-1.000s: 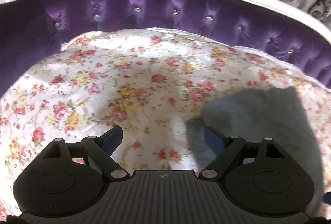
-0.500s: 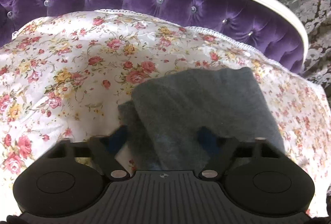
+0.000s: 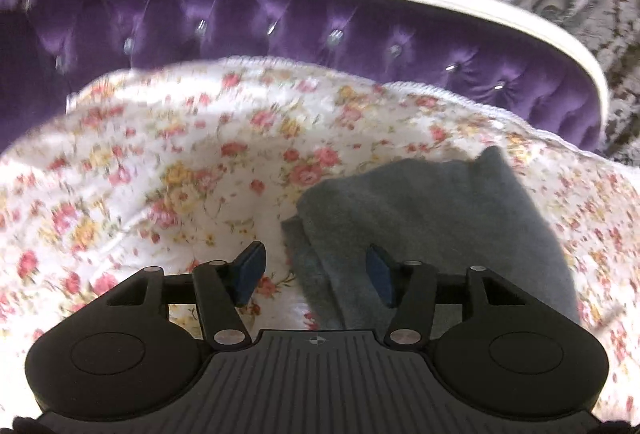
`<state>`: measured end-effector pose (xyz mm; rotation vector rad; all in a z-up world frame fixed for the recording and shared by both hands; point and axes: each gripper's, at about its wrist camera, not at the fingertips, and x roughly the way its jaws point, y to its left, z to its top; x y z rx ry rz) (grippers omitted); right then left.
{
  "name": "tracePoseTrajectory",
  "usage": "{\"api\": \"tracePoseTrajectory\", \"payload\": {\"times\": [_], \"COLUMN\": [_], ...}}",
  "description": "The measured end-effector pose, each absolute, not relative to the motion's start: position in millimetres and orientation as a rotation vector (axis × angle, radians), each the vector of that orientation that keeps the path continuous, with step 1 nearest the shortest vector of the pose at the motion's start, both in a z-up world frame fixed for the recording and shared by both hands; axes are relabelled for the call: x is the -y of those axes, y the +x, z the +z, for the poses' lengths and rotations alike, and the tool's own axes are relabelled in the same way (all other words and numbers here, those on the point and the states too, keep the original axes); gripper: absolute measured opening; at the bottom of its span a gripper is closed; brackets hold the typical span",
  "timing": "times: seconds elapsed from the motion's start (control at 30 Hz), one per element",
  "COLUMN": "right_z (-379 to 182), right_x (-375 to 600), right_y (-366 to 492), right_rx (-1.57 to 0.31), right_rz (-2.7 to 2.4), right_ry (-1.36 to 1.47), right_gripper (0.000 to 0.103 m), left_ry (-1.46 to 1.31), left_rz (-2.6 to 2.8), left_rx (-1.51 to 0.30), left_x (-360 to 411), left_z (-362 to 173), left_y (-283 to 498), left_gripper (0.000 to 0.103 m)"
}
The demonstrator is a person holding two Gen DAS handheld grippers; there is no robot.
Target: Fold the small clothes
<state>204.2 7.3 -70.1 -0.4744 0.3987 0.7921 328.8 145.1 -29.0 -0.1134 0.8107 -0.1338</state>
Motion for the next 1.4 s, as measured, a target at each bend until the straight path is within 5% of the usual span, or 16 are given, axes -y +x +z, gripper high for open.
{"api": "tracePoseTrajectory", "payload": {"times": [0.13, 0.57, 0.63, 0.87, 1.4], "right_z": [-68, -45, -39, -25, -87], "right_x": [2, 97, 118, 166, 180], "right_y": [186, 193, 203, 258, 372], "right_rx": [-0.393, -0.53, -0.534, -0.544, -0.766], "right_rz": [0.831, 0.779, 0.737, 0.634, 0.708], "right_ry": [-0.474, -0.152, -0.083, 0.184, 0.568], "right_gripper": [0.063, 0.072, 0.079, 0.103, 0.103], "left_ry": [-0.099, -0.273, -0.322, -0.309, -0.364], "left_rz": [-0.214, -0.218, -0.226, -0.265, -0.341], "left_rx": [-0.751, -0.815, -0.831, -0.846, -0.909], "left_x": [-128, -144, -151, -143, -114], "left_z": [-13, -36, -37, -41, -69], "left_y": [305, 257, 254, 251, 282], "left_gripper": [0.068, 0.082, 0.097, 0.1, 0.103]}}
